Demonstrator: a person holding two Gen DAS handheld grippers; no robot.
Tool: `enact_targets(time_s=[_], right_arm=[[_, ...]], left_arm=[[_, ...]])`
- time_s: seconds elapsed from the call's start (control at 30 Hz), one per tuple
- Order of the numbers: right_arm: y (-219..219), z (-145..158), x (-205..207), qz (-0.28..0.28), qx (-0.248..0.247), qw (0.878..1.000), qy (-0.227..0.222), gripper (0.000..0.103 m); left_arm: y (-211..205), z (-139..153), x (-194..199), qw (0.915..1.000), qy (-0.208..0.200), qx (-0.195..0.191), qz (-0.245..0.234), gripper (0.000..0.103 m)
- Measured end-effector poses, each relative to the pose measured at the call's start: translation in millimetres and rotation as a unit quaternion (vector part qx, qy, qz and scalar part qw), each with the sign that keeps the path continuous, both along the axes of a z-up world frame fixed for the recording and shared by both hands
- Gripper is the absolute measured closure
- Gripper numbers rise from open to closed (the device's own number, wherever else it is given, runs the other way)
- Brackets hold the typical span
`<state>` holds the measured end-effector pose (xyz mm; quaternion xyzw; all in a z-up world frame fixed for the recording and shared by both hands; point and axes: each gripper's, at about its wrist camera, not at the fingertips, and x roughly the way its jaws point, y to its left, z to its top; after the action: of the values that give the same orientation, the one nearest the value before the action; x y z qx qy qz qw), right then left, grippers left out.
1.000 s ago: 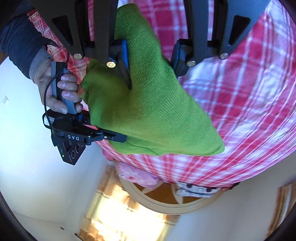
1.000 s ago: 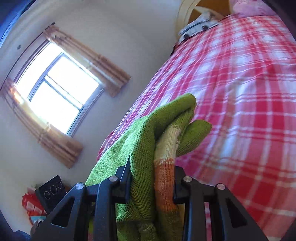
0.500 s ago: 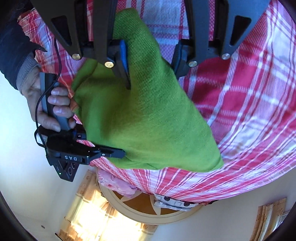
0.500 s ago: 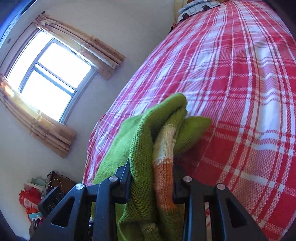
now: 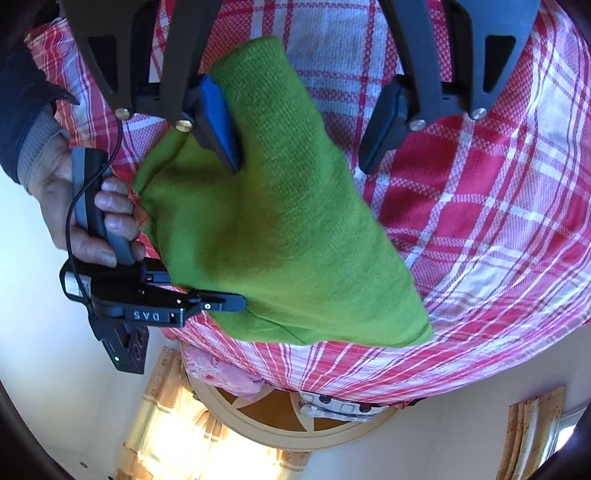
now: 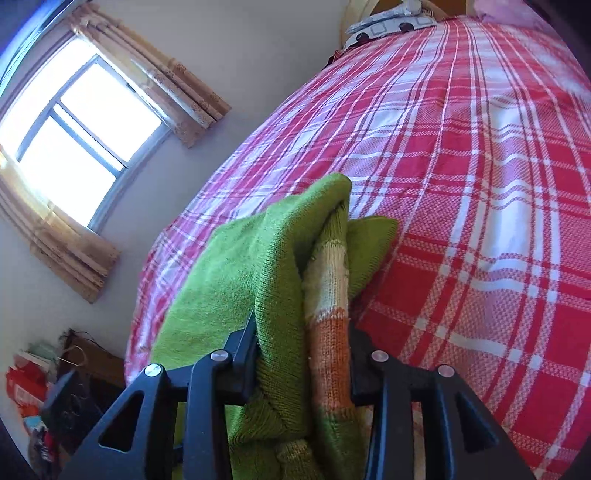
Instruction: Fold small clothes
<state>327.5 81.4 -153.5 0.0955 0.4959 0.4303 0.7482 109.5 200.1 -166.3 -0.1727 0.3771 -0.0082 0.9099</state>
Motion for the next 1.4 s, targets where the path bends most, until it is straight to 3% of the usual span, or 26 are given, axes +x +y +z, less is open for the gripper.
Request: enact_targets(time_s=[0.2,0.27,0.33,0.4,0.47,0.57,0.67,0.87,1.1,1.4], right_arm=[[-5,6,-4,-0.009,-0.011,1.000,-0.015,0.059],[-7,8,-8,-0.012,-0.019,1.000,-0.021,0.055],[-12,12,-13,-0.024,-0.036,0.998,-0.035,0.043],[-22,22,-22,-0.041,-0.041,0.997,-0.054,0.043],[-34,38,-38,-0.063,-0.055,0.993,-0.089,0.043],[-47,68,-73,-0.083,-0.070,0.982,-0.157,0.041],[-60,92,-110,-0.100,-0.069,0.970,-0.211,0.030],[-63,120,-166,-0.097,-0.077,0.953,-0.277,0.028],[-67,137,-206,-0.088,-0.071,0.945,-0.305,0.028],[-76,149,-225,-0.088,-0.067,0.941,-0.321,0.028]], left_arm=[[-5,3,-5,0.9999,0.008,0.007,-0.002,0.026],[-7,5,-7,0.9999,0.007,0.012,-0.002,0.026],[-8,8,-10,0.9998,0.010,0.020,0.001,0.024],[-7,13,-14,0.9995,0.010,0.027,0.010,0.022],[-8,19,-19,0.9994,0.002,0.031,0.014,0.022],[-10,35,-32,0.9984,-0.017,0.046,0.026,0.012],[-11,54,-46,0.9961,-0.043,0.063,0.045,0.007],[-8,95,-71,0.9894,-0.101,0.068,0.079,0.003],[-13,126,-86,0.9821,-0.149,0.078,0.085,0.000],[-21,134,-89,0.9805,-0.160,0.082,0.079,0.000]])
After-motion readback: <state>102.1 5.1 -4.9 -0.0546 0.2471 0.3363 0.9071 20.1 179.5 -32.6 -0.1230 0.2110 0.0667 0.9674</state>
